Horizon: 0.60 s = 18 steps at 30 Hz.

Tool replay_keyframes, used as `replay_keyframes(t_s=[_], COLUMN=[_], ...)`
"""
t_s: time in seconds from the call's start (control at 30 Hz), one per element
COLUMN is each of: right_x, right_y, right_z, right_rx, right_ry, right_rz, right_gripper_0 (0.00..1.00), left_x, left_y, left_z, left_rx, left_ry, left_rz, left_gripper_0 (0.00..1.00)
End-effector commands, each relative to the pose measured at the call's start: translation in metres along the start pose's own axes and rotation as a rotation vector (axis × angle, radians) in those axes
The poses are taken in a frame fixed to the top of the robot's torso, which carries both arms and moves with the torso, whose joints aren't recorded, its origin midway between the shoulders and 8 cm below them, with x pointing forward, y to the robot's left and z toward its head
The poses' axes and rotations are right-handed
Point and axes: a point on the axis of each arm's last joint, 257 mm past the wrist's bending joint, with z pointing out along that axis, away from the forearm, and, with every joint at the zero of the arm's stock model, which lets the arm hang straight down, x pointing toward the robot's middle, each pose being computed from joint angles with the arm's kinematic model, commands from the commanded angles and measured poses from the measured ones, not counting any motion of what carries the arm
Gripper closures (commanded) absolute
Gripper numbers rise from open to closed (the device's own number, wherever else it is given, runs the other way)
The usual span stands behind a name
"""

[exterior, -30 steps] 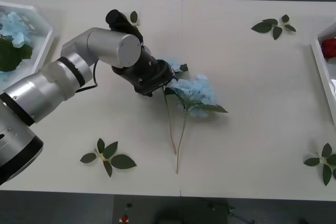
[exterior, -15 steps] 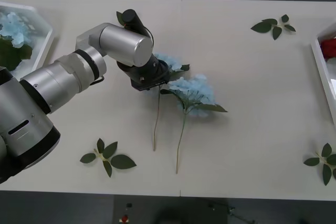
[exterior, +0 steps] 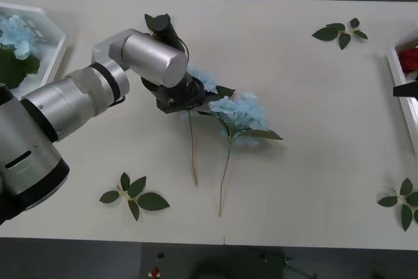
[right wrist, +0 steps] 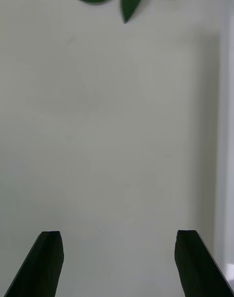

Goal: Put the red flowers into the right box and the blue flowers into the left box

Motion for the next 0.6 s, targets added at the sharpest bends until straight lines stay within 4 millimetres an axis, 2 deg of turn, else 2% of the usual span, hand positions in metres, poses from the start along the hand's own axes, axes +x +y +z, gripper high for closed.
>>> replay_keyframes(t_s=[0.03,0.1,0.13,0.17,0.2,0.27,0.3,0.37,0.4,0.43,0.47,0.53,0.6], right_x=[-0.004,0.006,0.009,0.012,0.019,0.029,0.034,0.043,0.048,0.051,0.056,0.063,0.069], right_y=[0.063,0.097,0.108,0.116,0.135,0.155,0.168,0.179,0.188,0.193,0.2,0.213,0.228], right_z=[-0.015,-0.018,-0.019,-0.02,-0.02,-0.021,-0.022,-0.021,-0.02,-0.019,-0.015,-0.005,0.009], right_rx=[-0.06,-0.079,-0.082,-0.085,-0.091,-0.096,-0.099,-0.09,-0.08,-0.066,-0.048,-0.014,0.01], right_ry=[0.003,0.012,0.014,0.017,0.024,0.038,0.048,0.068,0.08,0.083,0.09,0.092,0.09], right_rz=[0.091,0.128,0.141,0.147,0.163,0.175,0.177,0.182,0.178,0.167,0.157,0.145,0.123], right_gripper_0=[0.33,0.33,0.33,0.33,0.33,0.33,0.33,0.33,0.33,0.33,0.33,0.33,0.33], left_x=[-0.084,-0.101,-0.102,-0.099,-0.096,-0.091,-0.09,-0.09,-0.09,-0.092,-0.095,-0.098,-0.098], left_y=[0.012,0.029,0.038,0.043,0.063,0.103,0.141,0.188,0.234,0.263,0.301,0.36,0.407], left_z=[-0.086,-0.143,-0.164,-0.176,-0.21,-0.247,-0.27,-0.29,-0.304,-0.31,-0.318,-0.324,-0.321], left_rx=[0.074,0.073,0.072,0.071,0.05,-0.011,-0.078,-0.17,-0.269,-0.336,-0.43,-0.578,-0.676], left_ry=[-0.101,-0.081,-0.064,-0.046,-0.01,0.033,0.058,0.089,0.122,0.14,0.161,0.195,0.207], left_rz=[-0.064,-0.021,0.001,0.023,0.087,0.21,0.299,0.398,0.462,0.501,0.537,0.58,0.602], left_gripper_0=[1.0,1.0,1.0,1.0,1.0,1.0,1.0,1.0,1.0,1.0,1.0,1.0,1.0])
